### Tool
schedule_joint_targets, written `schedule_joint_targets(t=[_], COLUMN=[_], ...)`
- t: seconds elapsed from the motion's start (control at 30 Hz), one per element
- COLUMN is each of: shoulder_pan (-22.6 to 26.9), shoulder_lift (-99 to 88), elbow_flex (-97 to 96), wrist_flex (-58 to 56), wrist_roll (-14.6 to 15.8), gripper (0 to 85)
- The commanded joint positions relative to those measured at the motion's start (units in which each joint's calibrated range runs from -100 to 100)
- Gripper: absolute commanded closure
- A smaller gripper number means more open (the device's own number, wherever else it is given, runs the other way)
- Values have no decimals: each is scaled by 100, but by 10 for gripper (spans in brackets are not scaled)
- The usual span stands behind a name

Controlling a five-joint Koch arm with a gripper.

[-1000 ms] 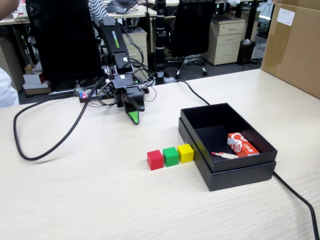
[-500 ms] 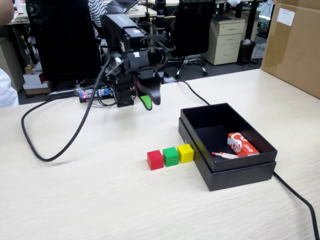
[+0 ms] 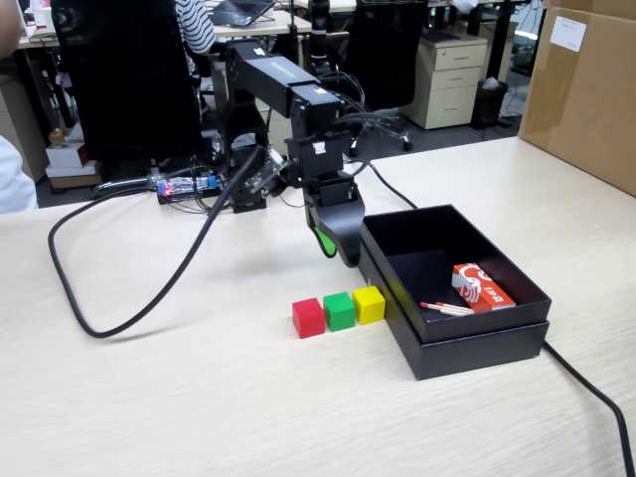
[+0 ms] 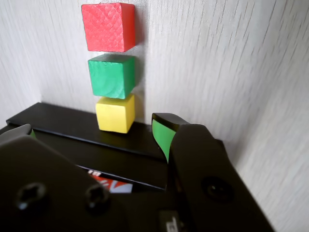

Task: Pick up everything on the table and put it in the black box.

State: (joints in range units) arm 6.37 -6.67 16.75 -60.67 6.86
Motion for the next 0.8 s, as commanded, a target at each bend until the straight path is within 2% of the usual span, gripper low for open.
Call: schedule_joint_targets(t=[0.0,0.43,0.77], shoulder_pan=[54,127,200], shoulder_lift=[408,2095,2646], elbow_flex=[818,1743,2106], wrist_flex=[-141,-236,-236], wrist_roll=[54,39,39], gripper=[379,380,408])
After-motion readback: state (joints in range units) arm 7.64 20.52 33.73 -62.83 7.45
